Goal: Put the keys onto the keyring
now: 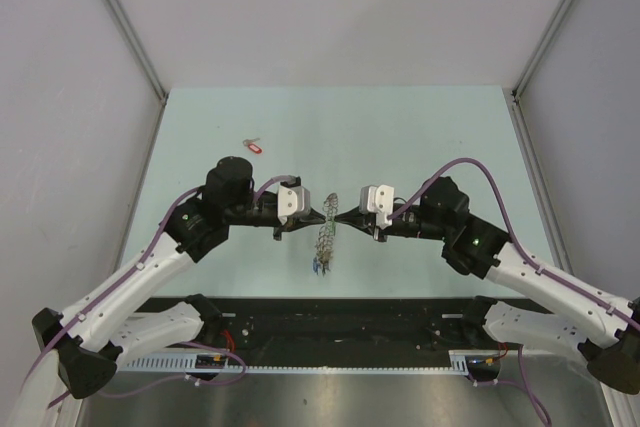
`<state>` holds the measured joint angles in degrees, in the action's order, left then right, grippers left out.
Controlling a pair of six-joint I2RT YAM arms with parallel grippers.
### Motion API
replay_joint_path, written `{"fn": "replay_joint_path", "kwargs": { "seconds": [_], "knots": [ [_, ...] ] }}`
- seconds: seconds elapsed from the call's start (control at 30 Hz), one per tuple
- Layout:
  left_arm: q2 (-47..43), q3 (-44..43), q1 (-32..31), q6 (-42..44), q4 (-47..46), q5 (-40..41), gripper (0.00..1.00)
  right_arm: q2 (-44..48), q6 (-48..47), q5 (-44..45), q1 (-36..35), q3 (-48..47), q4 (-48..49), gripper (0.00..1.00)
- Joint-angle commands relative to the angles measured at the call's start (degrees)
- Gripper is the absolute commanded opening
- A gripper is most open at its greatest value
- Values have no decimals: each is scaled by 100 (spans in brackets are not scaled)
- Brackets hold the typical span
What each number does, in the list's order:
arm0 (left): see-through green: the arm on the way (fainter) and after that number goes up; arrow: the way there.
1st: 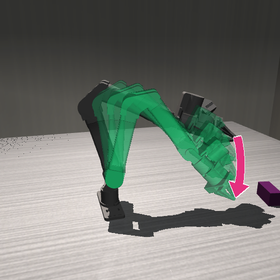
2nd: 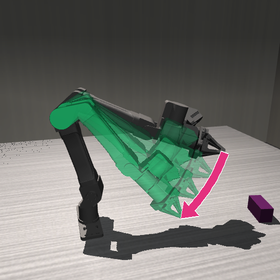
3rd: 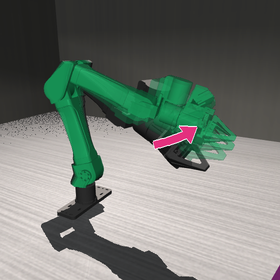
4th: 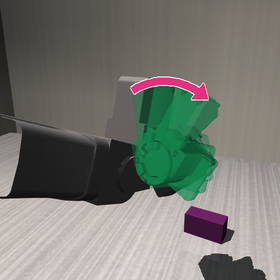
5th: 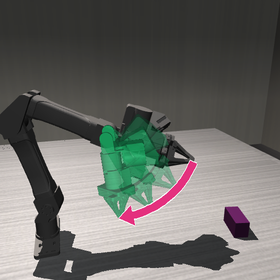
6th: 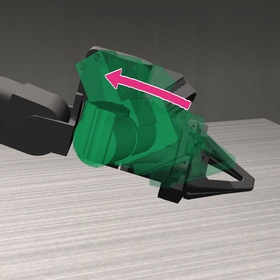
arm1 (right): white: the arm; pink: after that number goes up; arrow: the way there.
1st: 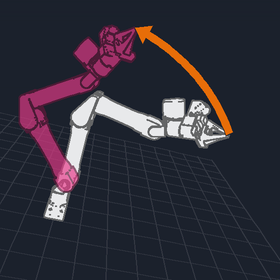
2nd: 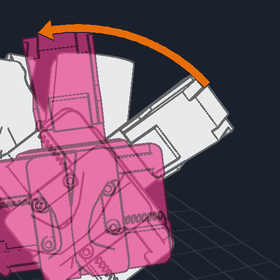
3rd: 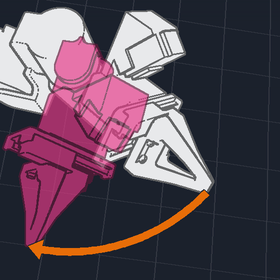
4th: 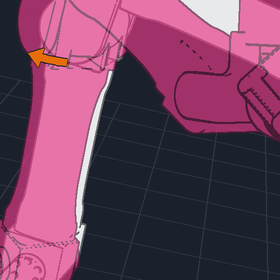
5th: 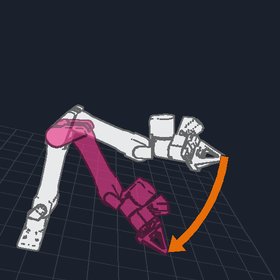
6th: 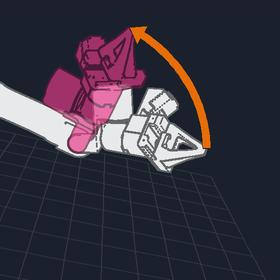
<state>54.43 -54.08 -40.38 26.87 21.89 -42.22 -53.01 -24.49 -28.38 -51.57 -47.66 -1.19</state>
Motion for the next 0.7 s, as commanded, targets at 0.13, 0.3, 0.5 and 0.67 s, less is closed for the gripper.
{"fn": "replay_joint_path", "kwargs": {
  "seconds": [0.13, 0.3, 0.5, 0.67],
  "knots": [
    [-126, -23, -31, -51, -405, -120, 0, -60, -12, -115, -28, -86, 137, 0],
    [-117, -14, -31, -51, -405, -120, 0, -51, 14, -106, -28, -94, 137, 0],
    [-152, 3, -23, -68, -457, -103, 0, 11, 32, -71, -28, -86, 137, 0],
    [-153, 47, -31, -156, -563, -94, 1, -69, 32, -54, -28, -94, 145, 0]
  ]
}}
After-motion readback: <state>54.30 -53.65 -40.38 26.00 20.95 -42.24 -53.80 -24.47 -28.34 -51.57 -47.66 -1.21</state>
